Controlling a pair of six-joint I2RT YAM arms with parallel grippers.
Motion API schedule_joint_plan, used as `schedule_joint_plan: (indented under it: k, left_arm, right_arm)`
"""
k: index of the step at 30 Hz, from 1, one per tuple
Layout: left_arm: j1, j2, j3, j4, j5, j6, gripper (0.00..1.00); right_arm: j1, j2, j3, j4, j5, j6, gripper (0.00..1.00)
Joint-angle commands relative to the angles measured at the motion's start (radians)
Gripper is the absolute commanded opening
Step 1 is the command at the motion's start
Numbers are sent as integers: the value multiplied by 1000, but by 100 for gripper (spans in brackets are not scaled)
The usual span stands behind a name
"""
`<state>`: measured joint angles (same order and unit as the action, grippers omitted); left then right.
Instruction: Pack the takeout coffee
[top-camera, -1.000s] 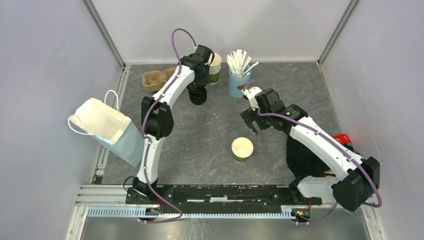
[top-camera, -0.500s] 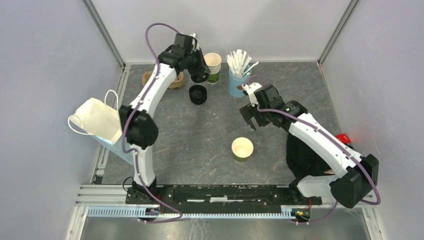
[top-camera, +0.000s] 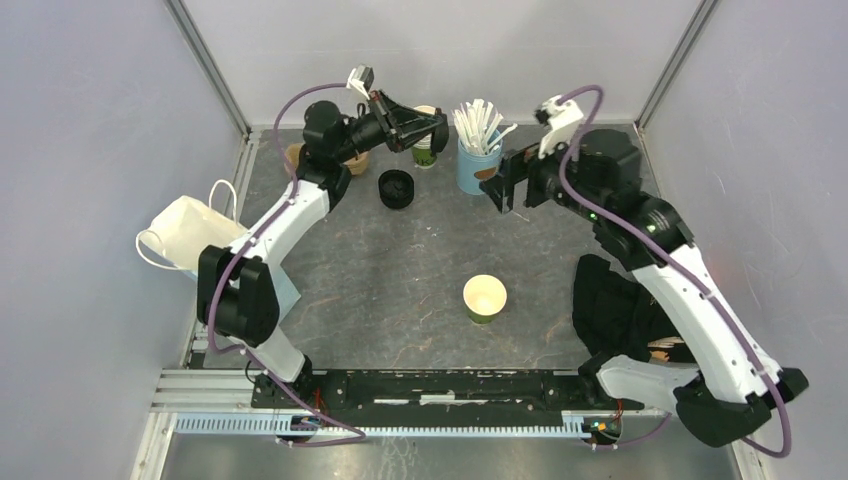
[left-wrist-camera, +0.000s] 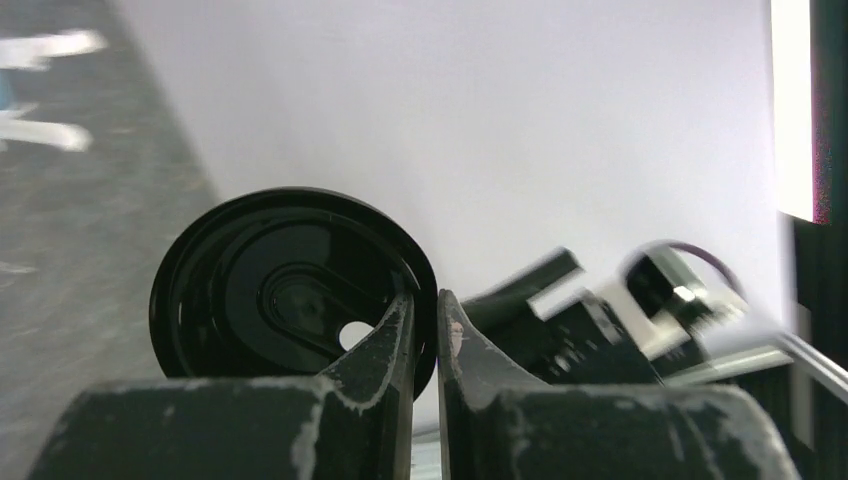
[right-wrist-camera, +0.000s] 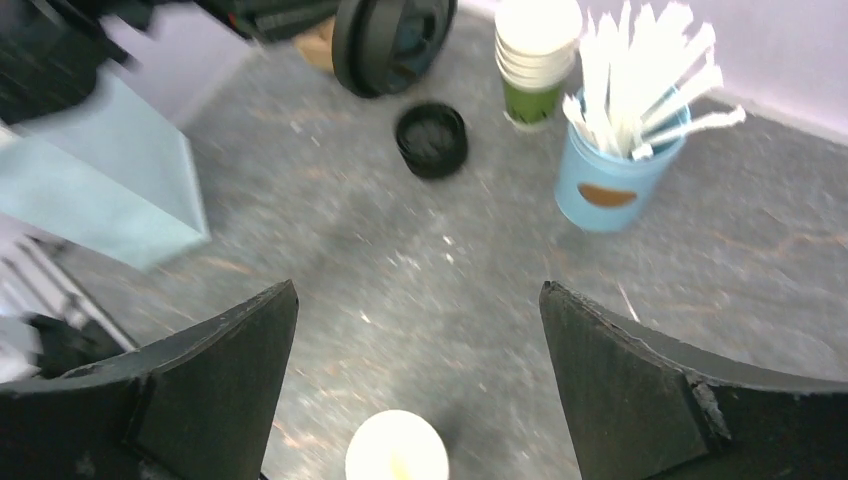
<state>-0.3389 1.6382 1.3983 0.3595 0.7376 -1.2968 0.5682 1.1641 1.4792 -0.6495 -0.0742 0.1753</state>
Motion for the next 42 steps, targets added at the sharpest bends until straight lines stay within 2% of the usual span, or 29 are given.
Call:
schedule_joint_plan:
  k: [1, 3, 6, 12, 15, 22, 33, 37, 42]
  left_arm:
    - [0, -34, -88, 735, 87, -455, 13]
    - [-2, -38, -135, 849, 66, -540, 12]
    - [-3, -55, -205, 926, 63, -589, 12]
    - [-12, -98, -259, 915, 65, -570, 12]
    - [-24, -100, -262, 914, 65, -564, 12]
    - [-75, -78, -254, 912, 52, -562, 11]
    - [-104, -38, -251, 933, 59, -567, 11]
    - [-106, -41, -272, 940, 52, -564, 10]
    - [-107, -40, -277, 946, 55, -570, 10]
  right_arm:
    - [-82, -45, -30, 218, -221, 183, 98]
    - [-137, -36, -35, 301, -347, 278, 98]
    - [-160, 8, -32, 427, -490, 419, 98]
    - [-157, 47, -189, 724, -609, 704, 98]
    - [-150, 69, -223, 827, -628, 790, 98]
    - [-119, 128, -203, 860, -643, 808, 98]
    - [-146, 88, -218, 763, -550, 742, 95]
    - [-158, 77, -227, 766, -546, 748, 95]
    - [-157, 68, -247, 777, -549, 758, 91]
